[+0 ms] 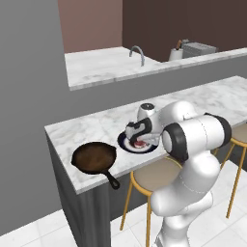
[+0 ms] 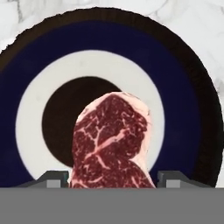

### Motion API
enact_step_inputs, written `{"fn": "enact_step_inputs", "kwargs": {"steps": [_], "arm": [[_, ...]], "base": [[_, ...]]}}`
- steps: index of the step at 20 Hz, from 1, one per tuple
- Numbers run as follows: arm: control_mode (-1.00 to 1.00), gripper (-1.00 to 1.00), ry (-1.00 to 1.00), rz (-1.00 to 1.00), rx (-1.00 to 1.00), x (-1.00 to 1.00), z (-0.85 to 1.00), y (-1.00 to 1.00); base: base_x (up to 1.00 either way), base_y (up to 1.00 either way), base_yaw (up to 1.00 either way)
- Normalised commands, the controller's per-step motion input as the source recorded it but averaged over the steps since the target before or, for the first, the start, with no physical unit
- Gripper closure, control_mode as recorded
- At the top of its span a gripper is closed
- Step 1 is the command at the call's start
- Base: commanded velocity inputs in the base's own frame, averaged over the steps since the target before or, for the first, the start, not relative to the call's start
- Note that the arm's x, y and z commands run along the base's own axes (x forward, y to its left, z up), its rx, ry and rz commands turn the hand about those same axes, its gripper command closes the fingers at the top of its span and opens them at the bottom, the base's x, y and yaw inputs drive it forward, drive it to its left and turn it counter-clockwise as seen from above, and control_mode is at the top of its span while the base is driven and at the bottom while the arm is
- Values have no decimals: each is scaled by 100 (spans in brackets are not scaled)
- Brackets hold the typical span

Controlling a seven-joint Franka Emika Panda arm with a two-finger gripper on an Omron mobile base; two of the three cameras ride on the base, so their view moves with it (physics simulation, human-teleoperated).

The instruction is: Pick up the pan with the steak in it and place it on the dining table. Then place the steak on the plate.

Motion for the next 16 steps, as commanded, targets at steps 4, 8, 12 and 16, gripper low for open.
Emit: {"fn": "enact_step_inputs", "kwargs": {"steps": [4, 8, 12, 16], "arm": [[-100, -100, 0, -3, 2, 4, 33, -2], [-100, -100, 0, -4, 1, 3, 44, -2], [-100, -100, 1, -4, 1, 0, 45, -7], [-100, -100, 0, 0, 0, -21, 57, -10]], "base": [[0, 0, 0], [0, 0, 0], [0, 0, 0], [0, 0, 0]]}}
